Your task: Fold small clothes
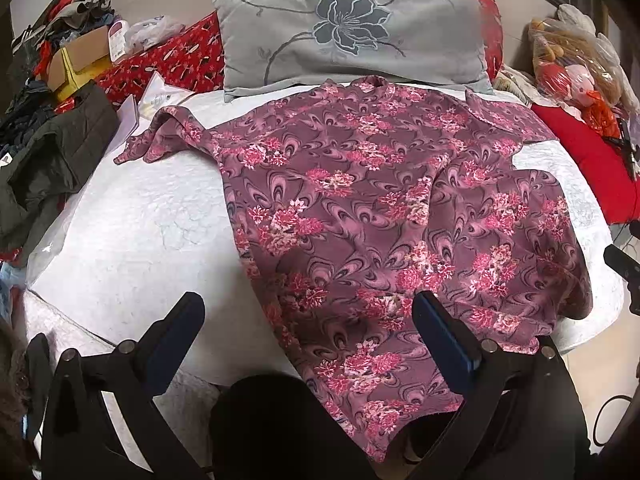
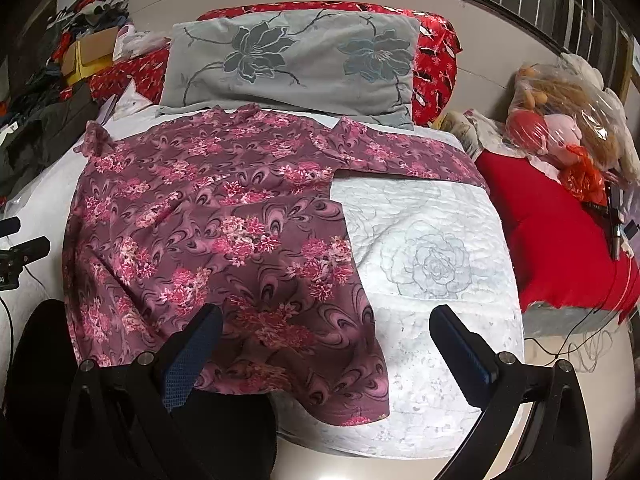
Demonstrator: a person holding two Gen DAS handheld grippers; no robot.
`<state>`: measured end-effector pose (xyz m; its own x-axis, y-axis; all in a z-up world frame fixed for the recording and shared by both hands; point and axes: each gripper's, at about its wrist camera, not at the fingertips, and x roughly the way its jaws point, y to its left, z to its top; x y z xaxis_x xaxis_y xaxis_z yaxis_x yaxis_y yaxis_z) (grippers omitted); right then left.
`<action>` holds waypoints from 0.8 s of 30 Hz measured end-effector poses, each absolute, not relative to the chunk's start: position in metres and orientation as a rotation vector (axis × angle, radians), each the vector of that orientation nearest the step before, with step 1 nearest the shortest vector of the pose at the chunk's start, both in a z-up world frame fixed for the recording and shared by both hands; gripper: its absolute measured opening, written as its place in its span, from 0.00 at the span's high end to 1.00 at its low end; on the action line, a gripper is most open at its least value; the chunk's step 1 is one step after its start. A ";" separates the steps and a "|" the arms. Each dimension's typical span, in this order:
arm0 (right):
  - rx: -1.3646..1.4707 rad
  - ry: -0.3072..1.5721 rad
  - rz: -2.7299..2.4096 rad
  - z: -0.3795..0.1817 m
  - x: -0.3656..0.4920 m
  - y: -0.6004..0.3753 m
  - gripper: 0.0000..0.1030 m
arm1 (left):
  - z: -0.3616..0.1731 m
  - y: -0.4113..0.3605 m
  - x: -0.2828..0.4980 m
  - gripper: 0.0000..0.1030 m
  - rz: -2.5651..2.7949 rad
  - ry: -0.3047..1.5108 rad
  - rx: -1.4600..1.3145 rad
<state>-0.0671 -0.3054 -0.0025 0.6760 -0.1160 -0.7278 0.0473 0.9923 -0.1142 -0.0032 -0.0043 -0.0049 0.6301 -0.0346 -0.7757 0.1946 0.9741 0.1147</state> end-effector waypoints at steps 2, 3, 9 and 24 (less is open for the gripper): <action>-0.087 0.827 -0.091 -0.003 -0.066 -0.305 0.00 | -0.004 -0.002 -0.001 0.00 -0.139 0.886 0.194; -0.087 0.828 -0.092 -0.004 -0.065 -0.305 0.00 | -0.004 -0.002 -0.001 0.00 -0.138 0.886 0.194; -0.088 0.830 -0.093 -0.005 -0.062 -0.303 0.00 | -0.010 0.001 0.002 0.00 -0.137 0.896 0.183; -0.072 0.829 -0.085 -0.006 -0.057 -0.304 0.00 | -0.016 0.003 0.007 0.00 -0.136 0.912 0.177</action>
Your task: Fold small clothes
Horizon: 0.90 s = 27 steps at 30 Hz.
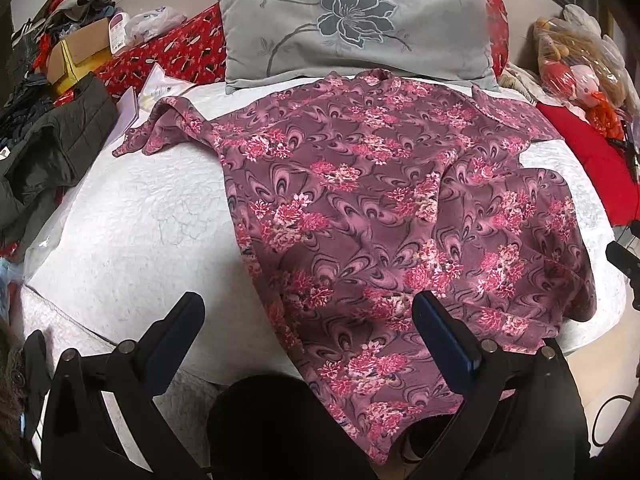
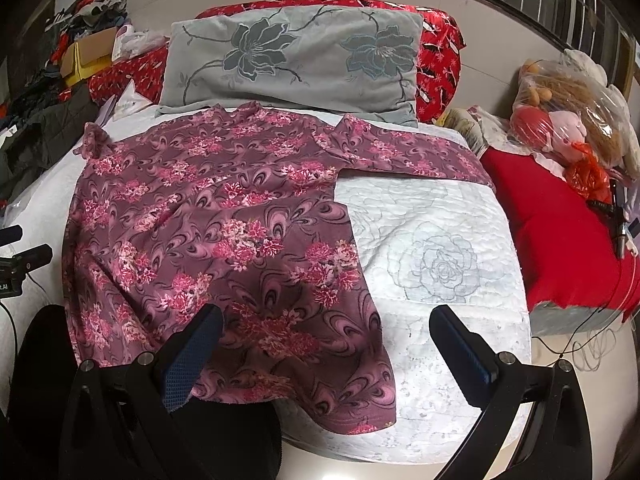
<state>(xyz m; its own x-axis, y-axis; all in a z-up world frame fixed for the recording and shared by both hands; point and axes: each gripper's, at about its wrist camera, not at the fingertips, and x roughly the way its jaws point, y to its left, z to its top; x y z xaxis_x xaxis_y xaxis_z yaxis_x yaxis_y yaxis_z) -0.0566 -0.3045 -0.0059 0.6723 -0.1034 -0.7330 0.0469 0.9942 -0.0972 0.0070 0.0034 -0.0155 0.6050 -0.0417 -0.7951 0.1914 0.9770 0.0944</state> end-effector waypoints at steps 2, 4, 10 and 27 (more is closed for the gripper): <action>-0.070 0.828 -0.084 -0.006 -0.057 -0.305 0.00 | -0.016 0.003 0.007 0.00 -0.136 0.912 0.176; -0.066 0.827 -0.083 -0.006 -0.057 -0.306 0.00 | -0.016 0.003 0.007 0.00 -0.135 0.911 0.177; -0.059 0.823 -0.080 -0.005 -0.057 -0.307 0.00 | -0.015 0.003 0.007 0.00 -0.135 0.913 0.177; -0.034 0.826 -0.082 -0.009 -0.054 -0.317 0.00 | -0.019 0.005 0.008 0.00 -0.128 0.924 0.192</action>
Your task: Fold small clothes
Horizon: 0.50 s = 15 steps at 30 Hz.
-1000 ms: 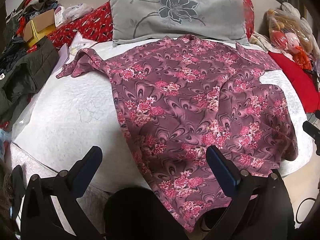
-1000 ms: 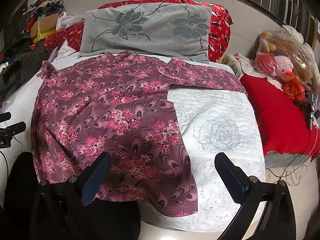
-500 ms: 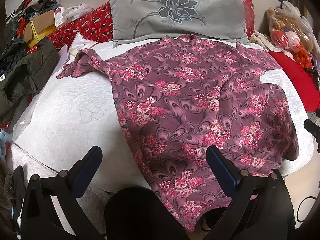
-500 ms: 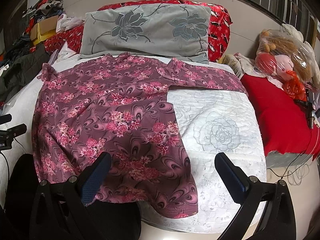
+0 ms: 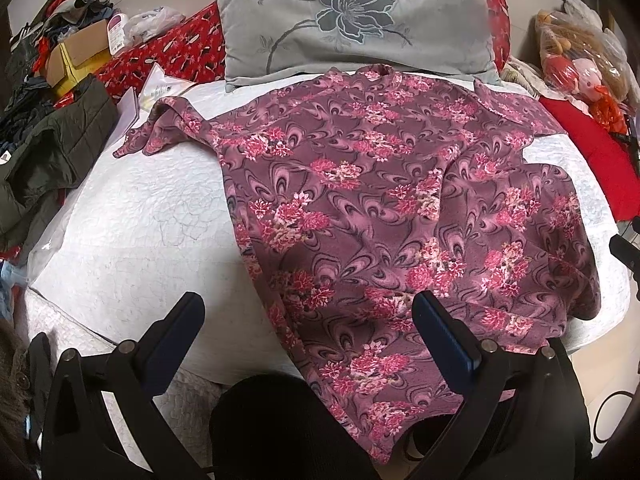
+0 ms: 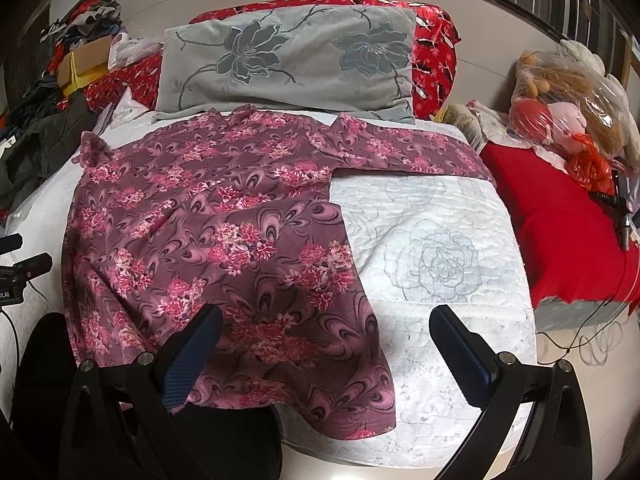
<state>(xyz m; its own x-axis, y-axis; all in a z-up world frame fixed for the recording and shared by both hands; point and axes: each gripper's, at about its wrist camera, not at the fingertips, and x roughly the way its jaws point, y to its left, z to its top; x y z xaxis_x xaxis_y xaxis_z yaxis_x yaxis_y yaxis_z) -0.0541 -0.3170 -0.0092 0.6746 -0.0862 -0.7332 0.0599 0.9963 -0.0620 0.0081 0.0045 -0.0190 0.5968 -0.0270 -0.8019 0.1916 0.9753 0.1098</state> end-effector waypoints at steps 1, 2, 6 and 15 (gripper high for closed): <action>-0.034 0.826 -0.084 -0.010 -0.054 -0.318 0.00 | -0.019 0.004 0.008 0.00 -0.127 0.926 0.195; -0.034 0.827 -0.085 -0.011 -0.053 -0.319 0.00 | -0.019 0.003 0.009 0.00 -0.125 0.929 0.199; -0.022 0.834 -0.106 -0.016 -0.048 -0.330 0.00 | -0.023 0.010 0.017 0.00 -0.114 0.975 0.184; 0.083 0.878 -0.171 -0.033 -0.042 -0.371 0.00 | -0.045 0.059 0.042 0.00 -0.052 1.150 0.007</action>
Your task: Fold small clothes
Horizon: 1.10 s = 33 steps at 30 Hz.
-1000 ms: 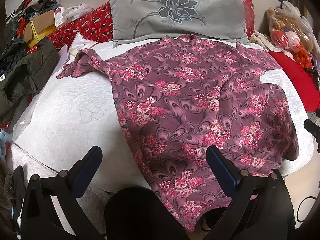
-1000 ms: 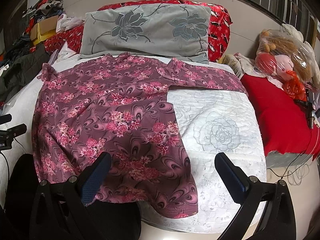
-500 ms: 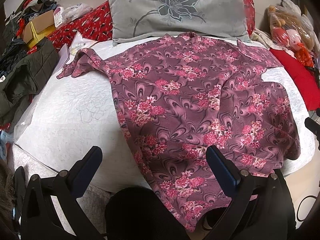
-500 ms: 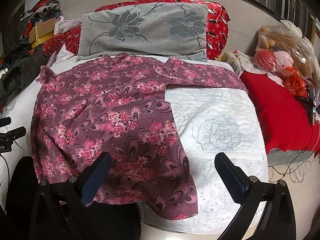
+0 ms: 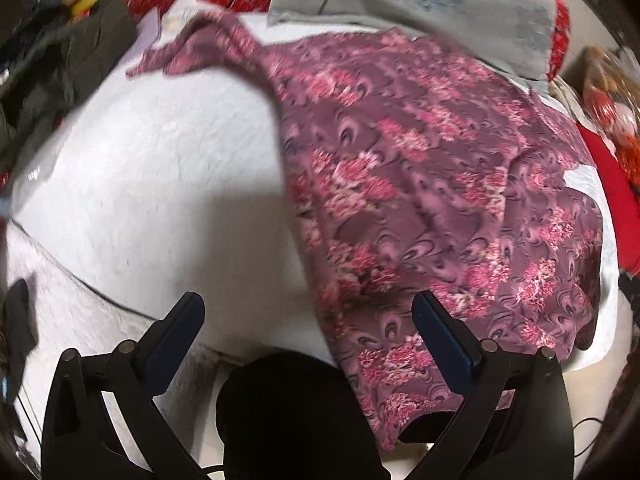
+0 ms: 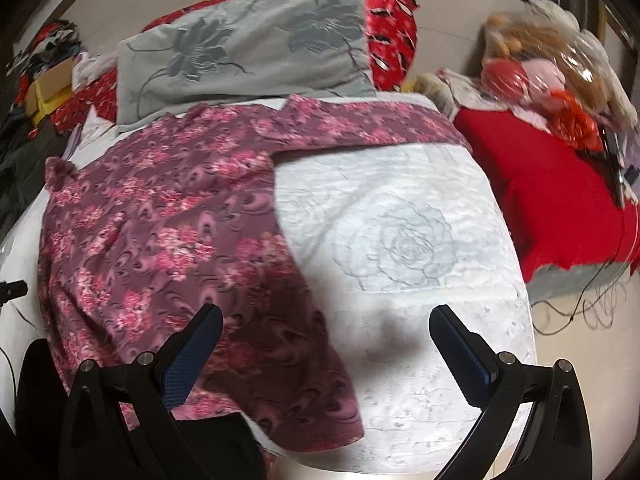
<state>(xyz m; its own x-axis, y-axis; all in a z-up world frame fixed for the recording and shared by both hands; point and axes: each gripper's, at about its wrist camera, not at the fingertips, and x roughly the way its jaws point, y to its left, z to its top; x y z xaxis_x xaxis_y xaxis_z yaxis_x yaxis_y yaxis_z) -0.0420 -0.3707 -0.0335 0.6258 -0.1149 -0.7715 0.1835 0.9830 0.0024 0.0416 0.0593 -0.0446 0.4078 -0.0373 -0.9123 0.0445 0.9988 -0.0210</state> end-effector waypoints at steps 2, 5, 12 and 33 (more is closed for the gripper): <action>0.091 0.891 -0.174 -0.039 -0.040 -0.375 0.00 | -0.051 0.059 0.042 0.00 -0.057 1.177 -0.005; 0.089 0.903 -0.158 -0.046 -0.035 -0.375 0.00 | -0.063 0.052 0.042 0.00 -0.083 1.230 -0.006; 0.021 0.991 -0.104 -0.077 -0.017 -0.361 0.02 | -0.096 0.027 0.048 0.03 -0.156 1.364 -0.009; 0.525 0.729 0.332 0.050 -0.094 -0.380 0.95 | 0.065 0.110 0.017 0.94 -0.370 1.201 -0.332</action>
<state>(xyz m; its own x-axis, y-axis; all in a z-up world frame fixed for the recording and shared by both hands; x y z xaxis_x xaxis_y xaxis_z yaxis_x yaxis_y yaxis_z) -0.0941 -0.3796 0.0497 0.7031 0.4604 -0.5419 -0.1059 0.8214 0.5604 0.0172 0.1101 0.0646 0.3152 -0.4471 -0.8371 0.1015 0.8929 -0.4387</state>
